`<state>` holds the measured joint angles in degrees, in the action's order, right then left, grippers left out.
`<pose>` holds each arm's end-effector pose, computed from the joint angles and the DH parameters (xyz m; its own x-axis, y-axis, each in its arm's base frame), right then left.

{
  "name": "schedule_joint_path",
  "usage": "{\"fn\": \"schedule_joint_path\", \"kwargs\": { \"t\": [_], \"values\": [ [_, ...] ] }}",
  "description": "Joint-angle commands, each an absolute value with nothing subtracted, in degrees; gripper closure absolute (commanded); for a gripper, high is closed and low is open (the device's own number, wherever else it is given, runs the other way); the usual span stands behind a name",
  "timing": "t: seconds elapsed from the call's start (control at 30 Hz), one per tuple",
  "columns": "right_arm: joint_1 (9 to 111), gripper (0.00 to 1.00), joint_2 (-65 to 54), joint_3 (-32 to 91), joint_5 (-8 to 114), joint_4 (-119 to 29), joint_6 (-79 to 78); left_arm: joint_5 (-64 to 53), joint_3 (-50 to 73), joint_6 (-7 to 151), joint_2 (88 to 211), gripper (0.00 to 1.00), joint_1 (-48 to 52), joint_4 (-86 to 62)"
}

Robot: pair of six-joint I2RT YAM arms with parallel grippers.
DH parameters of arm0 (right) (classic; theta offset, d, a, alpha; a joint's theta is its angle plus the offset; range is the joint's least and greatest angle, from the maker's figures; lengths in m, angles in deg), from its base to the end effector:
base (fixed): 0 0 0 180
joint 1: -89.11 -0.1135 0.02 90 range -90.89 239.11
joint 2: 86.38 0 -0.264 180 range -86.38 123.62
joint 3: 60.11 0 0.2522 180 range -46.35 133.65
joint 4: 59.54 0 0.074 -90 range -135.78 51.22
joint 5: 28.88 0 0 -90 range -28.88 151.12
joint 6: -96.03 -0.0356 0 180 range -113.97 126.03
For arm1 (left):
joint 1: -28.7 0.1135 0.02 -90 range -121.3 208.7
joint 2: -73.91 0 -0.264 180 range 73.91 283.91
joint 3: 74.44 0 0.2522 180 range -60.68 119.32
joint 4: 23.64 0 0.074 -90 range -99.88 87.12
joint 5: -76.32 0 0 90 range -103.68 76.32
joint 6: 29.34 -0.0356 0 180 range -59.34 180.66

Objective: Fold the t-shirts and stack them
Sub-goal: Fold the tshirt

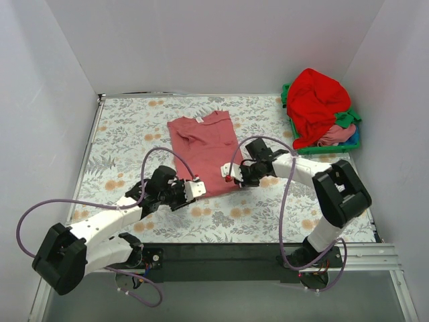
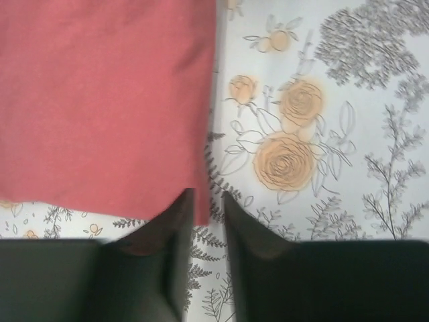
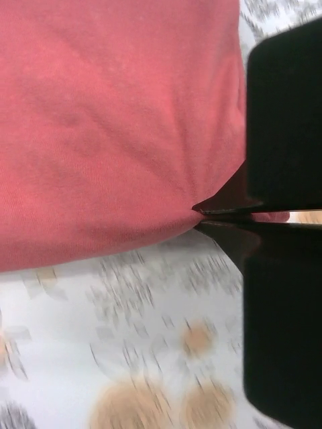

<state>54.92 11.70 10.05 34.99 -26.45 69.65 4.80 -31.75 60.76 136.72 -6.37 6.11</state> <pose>0.2652 0.1991 0.1641 0.2887 -0.7762 -0.5605 -0.9508 -0.1637 -0.2630 0.1618 -0.1274 0.1792 -0.6270 0.4382 -0.6441 0.7111 0.6596 -0.2435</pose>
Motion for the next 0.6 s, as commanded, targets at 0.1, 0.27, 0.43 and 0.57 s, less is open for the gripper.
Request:
{"fn": "schedule_joint_path", "kwargs": {
  "t": [0.1,0.27,0.43,0.57],
  "values": [
    [54.8,0.99,2.3,3.0,30.9,-18.6,70.6,5.0,-35.3,58.8,131.0,0.54,-8.2,5.2],
    [54.8,0.99,4.8,4.3,30.7,-18.8,68.2,8.4,-32.9,59.5,134.7,0.29,-9.6,6.6],
    [54.9,0.99,5.3,4.0,30.6,-18.9,66.8,6.9,-34.2,58.6,137.6,0.28,-15.2,5.6],
    [55.2,0.99,3.9,2.4,30.3,-18.9,66.8,-0.3,-34.0,59.0,141.8,0.31,-16.4,1.4]
  ]
}}
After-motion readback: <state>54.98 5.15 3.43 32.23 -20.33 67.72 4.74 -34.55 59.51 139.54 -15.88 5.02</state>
